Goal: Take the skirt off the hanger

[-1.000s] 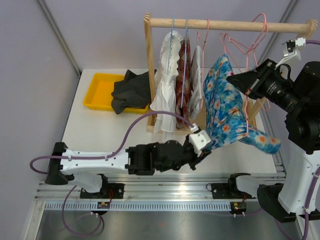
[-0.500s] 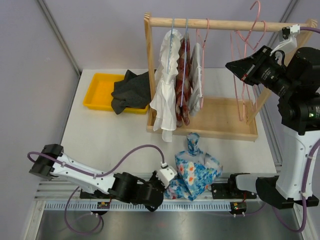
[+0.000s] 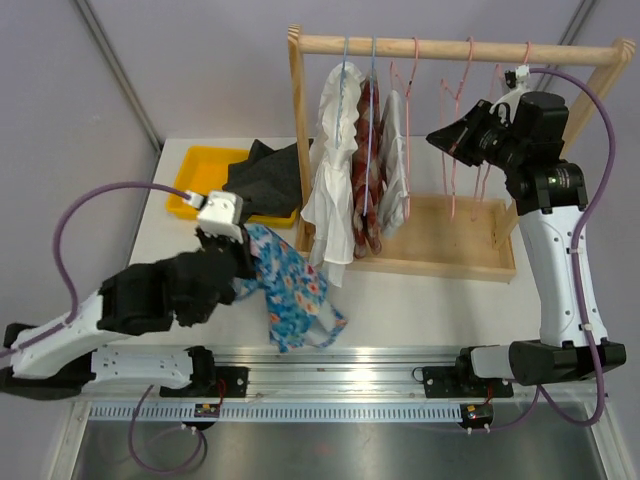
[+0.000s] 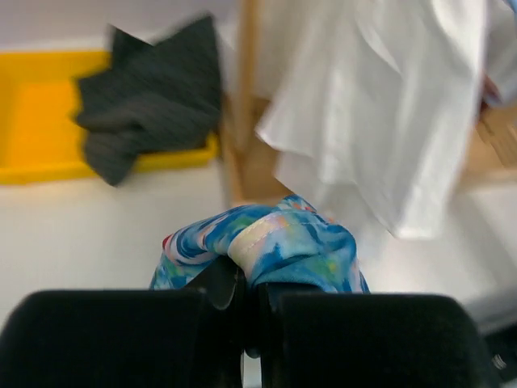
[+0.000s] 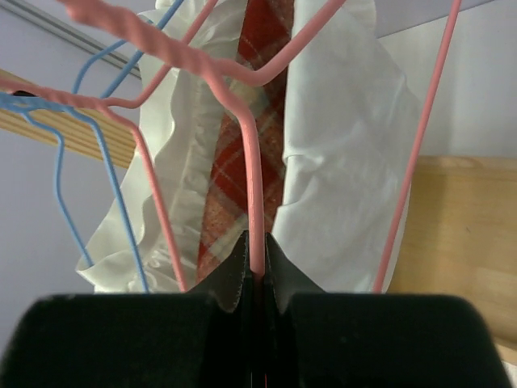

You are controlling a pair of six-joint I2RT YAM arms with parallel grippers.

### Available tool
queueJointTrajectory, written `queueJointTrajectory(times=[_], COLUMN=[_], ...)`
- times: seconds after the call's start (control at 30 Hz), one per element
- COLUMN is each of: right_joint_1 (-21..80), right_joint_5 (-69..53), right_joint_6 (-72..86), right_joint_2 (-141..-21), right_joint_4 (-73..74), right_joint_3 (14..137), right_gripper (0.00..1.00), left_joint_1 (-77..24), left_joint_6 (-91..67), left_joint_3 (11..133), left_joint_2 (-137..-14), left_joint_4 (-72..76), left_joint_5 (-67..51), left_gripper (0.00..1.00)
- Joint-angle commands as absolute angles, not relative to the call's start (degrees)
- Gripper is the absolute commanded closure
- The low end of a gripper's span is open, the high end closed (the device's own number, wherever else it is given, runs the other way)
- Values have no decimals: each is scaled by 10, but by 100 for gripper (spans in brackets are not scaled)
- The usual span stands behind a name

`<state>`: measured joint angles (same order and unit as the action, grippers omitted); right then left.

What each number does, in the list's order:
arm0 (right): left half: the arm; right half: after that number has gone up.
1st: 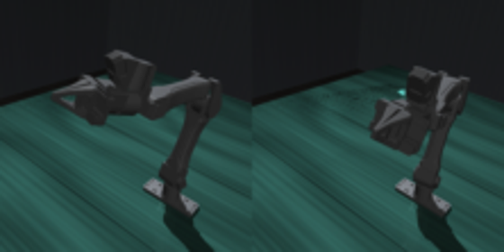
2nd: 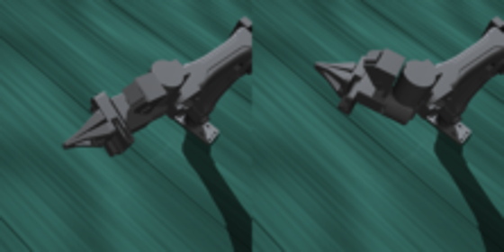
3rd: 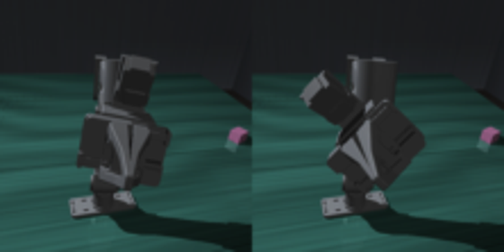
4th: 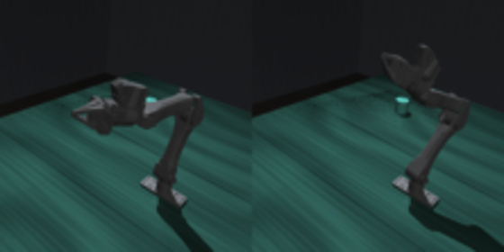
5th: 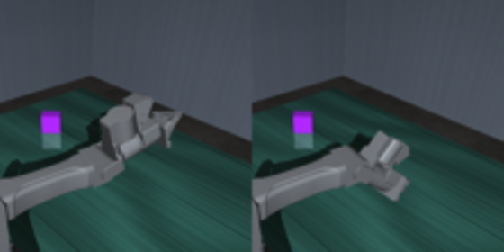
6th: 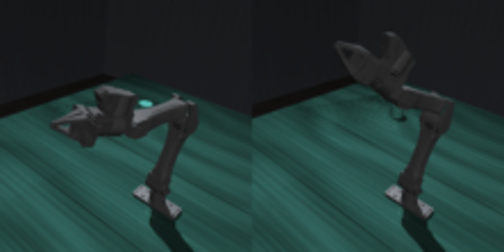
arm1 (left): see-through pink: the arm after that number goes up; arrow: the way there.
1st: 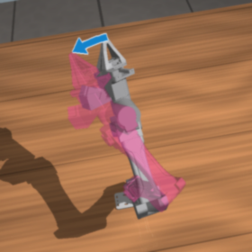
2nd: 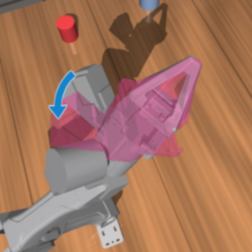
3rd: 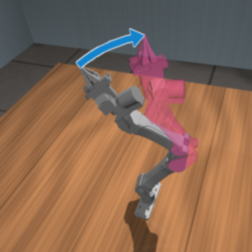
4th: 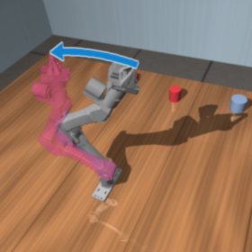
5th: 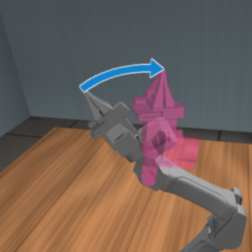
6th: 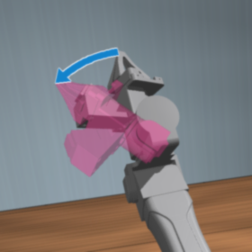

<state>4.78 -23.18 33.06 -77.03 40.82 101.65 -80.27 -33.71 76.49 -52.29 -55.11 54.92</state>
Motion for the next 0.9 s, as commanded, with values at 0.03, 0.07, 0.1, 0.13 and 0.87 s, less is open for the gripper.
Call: queueJointTrajectory(times=[0.03, 0.07, 0.1, 0.13, 0.87], right_joint_1=[49, 49, 49, 48, 49], right_joint_5=[-225, -224, -222, -216, -109], right_joint_6=[334, 330, 329, 323, 274], right_joint_2=[-742, -739, -733, -730, -524], right_joint_4=[352, 355, 364, 368, 434], right_joint_3=[984, 977, 976, 974, 998], right_gripper=[100, 100, 100, 100, 0], left_joint_1=[-656, -587, -546, -505, -67], left_joint_6=[-80, -60, -30, -24, -148], left_joint_3=[894, 916, 937, 985, 907], left_joint_2=[-547, -566, -583, -622, -969], left_joint_4=[-443, -434, -426, -418, -169], left_joint_5=[511, 466, 433, 398, 141], left_gripper=[100, 100, 100, 100, 100])
